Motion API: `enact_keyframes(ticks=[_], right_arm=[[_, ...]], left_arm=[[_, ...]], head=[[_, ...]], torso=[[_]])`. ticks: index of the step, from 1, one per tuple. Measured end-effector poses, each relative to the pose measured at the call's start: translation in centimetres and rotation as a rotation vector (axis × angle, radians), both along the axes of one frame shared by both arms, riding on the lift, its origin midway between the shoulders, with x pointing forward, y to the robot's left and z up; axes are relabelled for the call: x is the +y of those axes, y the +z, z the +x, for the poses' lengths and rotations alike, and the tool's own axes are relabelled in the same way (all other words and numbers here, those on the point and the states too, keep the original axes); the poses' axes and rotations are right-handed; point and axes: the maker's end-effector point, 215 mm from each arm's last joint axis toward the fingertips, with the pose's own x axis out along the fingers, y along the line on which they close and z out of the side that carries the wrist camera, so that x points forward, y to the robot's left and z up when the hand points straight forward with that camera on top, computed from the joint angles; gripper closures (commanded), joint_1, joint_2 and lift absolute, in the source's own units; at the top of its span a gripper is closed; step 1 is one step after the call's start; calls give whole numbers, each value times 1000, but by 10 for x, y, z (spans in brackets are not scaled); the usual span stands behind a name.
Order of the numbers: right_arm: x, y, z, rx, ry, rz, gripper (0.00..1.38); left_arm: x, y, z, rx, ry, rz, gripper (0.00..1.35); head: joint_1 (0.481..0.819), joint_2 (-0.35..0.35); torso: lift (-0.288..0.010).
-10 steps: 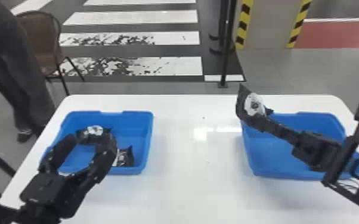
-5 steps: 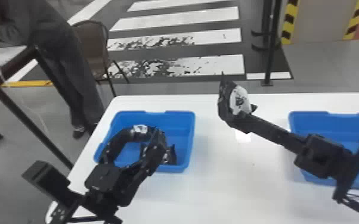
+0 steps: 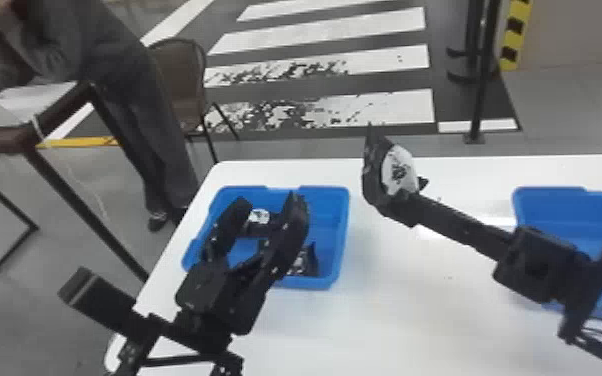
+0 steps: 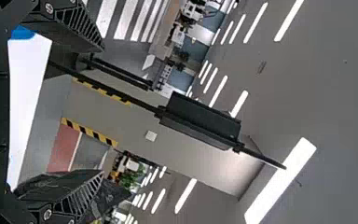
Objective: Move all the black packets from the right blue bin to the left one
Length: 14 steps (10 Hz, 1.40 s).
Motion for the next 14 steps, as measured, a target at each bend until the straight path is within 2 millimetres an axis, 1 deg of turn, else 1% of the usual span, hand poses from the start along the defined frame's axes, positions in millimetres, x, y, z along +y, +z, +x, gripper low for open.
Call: enact_keyframes(ticks=[2,3,4,6,7,10,11,12,13,14], right_arm=[[6,0,0,1,16,4,1128],[13,-1,-4,9,35,9,1128],[25,-5,-12,22,65,16,1128],[50,-12,-27,50,130,24,1128],[58,-14,-33,57,154,26,1128],[72,-14,-42,64,197,30,1128],[75,-13,-43,63,205,33,1128],[76,-11,-42,60,208,35,1128],[76,-9,-41,56,208,36,1128],[75,-8,-40,54,206,40,1128]], left_arm=[[-16,14,-3,-24,-40,-62,116],[-23,14,-3,-22,-58,-68,116],[-26,14,-3,-20,-66,-70,116],[-32,15,-2,-20,-81,-71,116],[-35,15,-2,-20,-87,-70,116],[-38,13,-1,-10,-97,-64,125],[-39,11,-1,-6,-99,-60,246],[-40,8,0,3,-102,-54,756],[-41,4,0,15,-103,-34,1179],[-39,2,1,25,-91,-8,1220]], head=[[695,287],[695,287],[695,294],[695,331],[695,343],[695,350],[695,350],[695,350],[695,350],[695,350]], torso=[[-140],[-140],[-140],[-140],[-140],[-140],[-140],[-140],[-140],[-140]])
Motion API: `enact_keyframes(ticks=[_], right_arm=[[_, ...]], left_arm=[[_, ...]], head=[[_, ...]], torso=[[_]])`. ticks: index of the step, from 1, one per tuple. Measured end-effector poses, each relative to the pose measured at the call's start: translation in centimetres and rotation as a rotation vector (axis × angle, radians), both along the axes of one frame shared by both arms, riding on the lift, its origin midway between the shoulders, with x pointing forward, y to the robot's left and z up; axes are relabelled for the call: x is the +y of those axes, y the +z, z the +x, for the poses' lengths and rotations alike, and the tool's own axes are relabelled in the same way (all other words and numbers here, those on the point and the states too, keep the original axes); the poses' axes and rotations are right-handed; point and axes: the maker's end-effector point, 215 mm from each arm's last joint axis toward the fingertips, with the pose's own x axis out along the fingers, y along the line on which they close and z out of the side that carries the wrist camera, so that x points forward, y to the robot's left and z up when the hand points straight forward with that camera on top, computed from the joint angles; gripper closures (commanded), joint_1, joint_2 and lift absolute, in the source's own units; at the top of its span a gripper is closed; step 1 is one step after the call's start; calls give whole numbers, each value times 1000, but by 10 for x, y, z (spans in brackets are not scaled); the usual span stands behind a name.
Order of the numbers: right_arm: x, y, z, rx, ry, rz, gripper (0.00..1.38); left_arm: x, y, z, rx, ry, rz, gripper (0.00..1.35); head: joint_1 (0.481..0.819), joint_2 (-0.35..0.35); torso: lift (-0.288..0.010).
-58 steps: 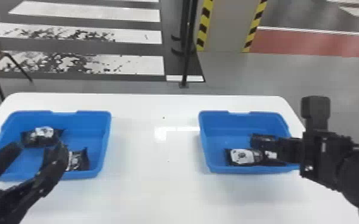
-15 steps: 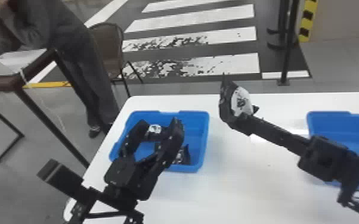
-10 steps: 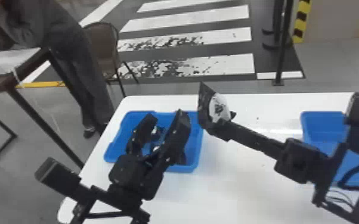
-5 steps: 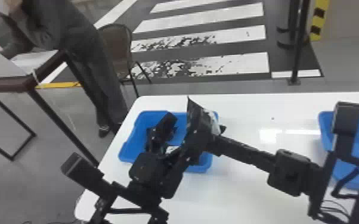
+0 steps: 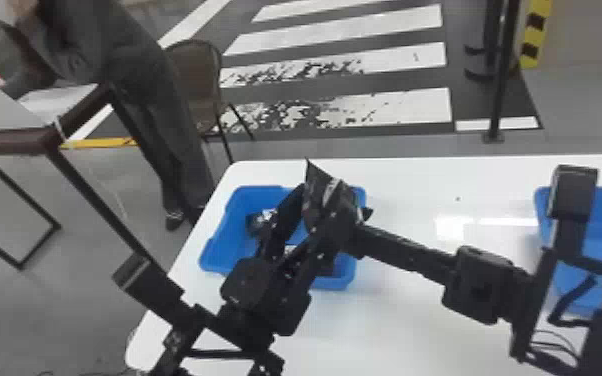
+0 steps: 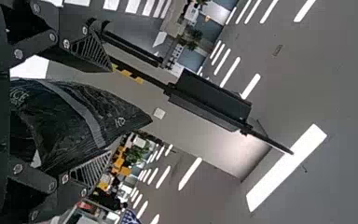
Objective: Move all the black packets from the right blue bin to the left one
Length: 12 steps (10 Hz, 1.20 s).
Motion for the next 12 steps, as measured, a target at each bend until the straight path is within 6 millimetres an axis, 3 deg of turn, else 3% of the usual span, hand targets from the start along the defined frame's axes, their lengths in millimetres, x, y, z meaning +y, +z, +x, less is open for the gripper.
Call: enact_keyframes(ticks=[5,6,7,8,9,11,12], right_arm=[[-5,8,16,-6,-28,36,1118],[-6,9,20,-6,-35,45,1038],[-8,12,23,-4,-41,66,866],[-9,13,25,4,-38,89,369],[-14,8,27,9,-43,90,53],[-32,-10,28,38,-85,77,159],[-40,-18,26,52,-103,68,185]], left_arm=[[10,7,-6,19,54,-12,1220],[12,9,-6,12,64,-12,1220],[15,10,-7,7,76,-16,1220],[19,12,-6,3,91,-18,1220],[28,12,-2,-5,119,2,1220],[58,-1,21,-42,227,112,1220],[72,-23,41,-33,273,185,1220]], head=[[695,350],[695,350],[695,350],[695,350],[695,350],[695,350],[695,350]], torso=[[-140],[-140],[-140],[-140],[-140],[-140],[-140]])
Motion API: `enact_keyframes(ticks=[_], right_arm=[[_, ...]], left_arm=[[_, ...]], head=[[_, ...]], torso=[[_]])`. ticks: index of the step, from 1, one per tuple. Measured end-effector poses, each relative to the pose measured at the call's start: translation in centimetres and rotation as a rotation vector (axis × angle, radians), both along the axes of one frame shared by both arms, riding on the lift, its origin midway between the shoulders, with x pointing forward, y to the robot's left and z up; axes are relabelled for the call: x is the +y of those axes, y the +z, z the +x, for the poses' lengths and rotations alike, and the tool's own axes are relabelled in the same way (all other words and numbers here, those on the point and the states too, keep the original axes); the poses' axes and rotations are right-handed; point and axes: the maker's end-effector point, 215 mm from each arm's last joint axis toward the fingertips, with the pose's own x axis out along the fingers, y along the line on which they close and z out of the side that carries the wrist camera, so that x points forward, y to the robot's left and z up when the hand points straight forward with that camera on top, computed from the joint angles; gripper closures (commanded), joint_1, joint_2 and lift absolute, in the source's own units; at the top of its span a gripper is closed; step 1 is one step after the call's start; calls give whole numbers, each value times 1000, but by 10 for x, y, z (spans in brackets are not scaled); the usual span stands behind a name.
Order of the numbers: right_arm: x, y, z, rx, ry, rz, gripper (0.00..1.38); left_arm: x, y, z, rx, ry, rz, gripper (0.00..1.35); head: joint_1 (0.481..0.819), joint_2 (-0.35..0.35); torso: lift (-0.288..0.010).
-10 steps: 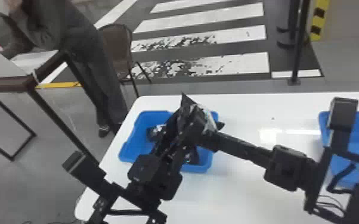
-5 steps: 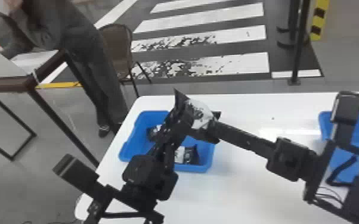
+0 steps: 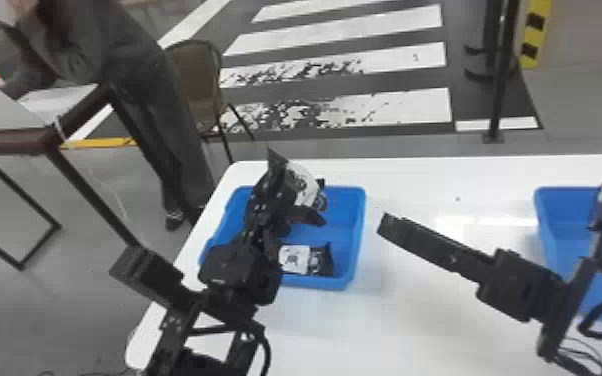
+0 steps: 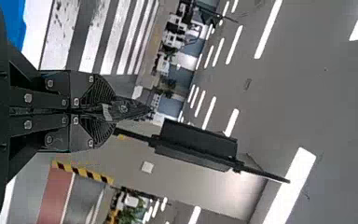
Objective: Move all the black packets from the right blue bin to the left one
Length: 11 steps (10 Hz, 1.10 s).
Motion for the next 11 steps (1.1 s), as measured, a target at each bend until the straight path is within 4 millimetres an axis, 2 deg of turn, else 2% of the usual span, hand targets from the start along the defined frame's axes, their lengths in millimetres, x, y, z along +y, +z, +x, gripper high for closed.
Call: enact_keyframes(ticks=[2,3,4,5,6,8,10,11], right_arm=[[-13,-7,0,-4,-20,-40,188],[-21,-6,5,-24,-39,-60,186],[-32,-5,14,-49,-70,-93,182],[-50,-7,27,-79,-112,-149,182],[-73,-10,40,-112,-167,-216,182],[-119,-10,60,-175,-277,-343,182],[-164,0,85,-238,-379,-465,182],[-191,2,99,-256,-440,-527,180]], left_arm=[[30,-55,48,59,87,173,1220],[45,-77,70,77,124,256,1012],[55,-97,87,105,140,298,387],[57,-103,92,104,141,311,1],[51,-91,87,50,129,303,85],[29,-53,65,-47,77,207,107],[8,-2,24,-85,30,190,114],[-1,17,1,-81,3,179,114]], head=[[695,350],[695,350],[695,350],[695,335],[695,296],[695,231],[695,158],[685,109]], torso=[[-140],[-140],[-140],[-140],[-140],[-140],[-140],[-140]])
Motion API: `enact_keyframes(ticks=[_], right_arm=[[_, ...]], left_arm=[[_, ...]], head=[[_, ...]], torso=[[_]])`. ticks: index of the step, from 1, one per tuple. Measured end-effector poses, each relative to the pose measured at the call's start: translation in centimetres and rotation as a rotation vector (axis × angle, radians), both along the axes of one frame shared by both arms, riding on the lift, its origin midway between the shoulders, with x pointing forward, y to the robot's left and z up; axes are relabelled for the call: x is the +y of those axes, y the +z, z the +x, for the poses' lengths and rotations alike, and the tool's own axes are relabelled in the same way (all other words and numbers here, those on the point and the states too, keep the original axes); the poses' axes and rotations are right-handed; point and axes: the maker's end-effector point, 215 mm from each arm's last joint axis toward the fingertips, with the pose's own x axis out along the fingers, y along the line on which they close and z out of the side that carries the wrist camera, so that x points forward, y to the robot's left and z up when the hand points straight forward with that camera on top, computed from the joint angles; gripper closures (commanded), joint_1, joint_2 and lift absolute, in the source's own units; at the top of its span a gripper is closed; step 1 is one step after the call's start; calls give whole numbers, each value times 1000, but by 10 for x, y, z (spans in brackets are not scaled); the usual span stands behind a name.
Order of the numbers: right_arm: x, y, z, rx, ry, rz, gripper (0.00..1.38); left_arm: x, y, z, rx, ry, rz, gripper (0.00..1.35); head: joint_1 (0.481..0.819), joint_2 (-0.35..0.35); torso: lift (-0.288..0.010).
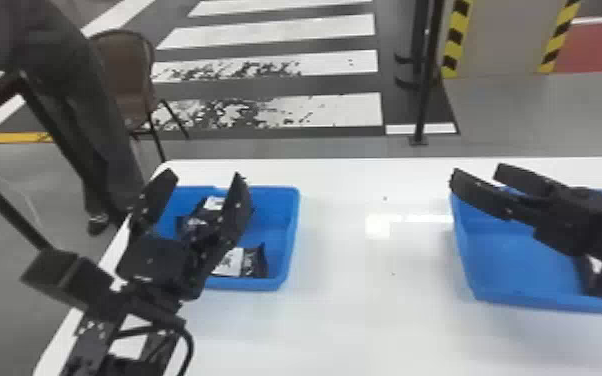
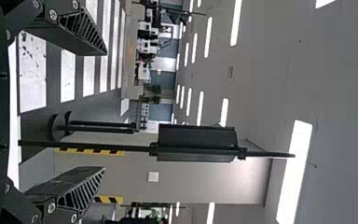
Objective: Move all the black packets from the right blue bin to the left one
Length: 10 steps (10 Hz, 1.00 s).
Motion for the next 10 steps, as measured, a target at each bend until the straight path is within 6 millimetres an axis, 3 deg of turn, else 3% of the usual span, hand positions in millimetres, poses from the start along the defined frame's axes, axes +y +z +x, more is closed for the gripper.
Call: enact_keyframes(ticks=[2,4,5,7,10], right_arm=[[-69,-20,15,49,-167,-141,176],[-137,-52,16,182,-318,-300,176],[-159,-70,13,264,-373,-347,176],[-189,-114,2,449,-449,-417,176],[-197,-143,14,590,-449,-432,182]], left_arm=[[-16,18,-37,53,-49,-50,121],[-29,15,-49,105,-86,-59,144],[-34,9,-50,126,-101,-60,142],[-33,4,-50,144,-105,-65,142],[-32,5,-50,139,-106,-68,142]], head=[[695,22],[695,-96],[695,-115],[695,-167],[695,-175]], torso=[[-140],[-140],[-140],[-140],[-140]])
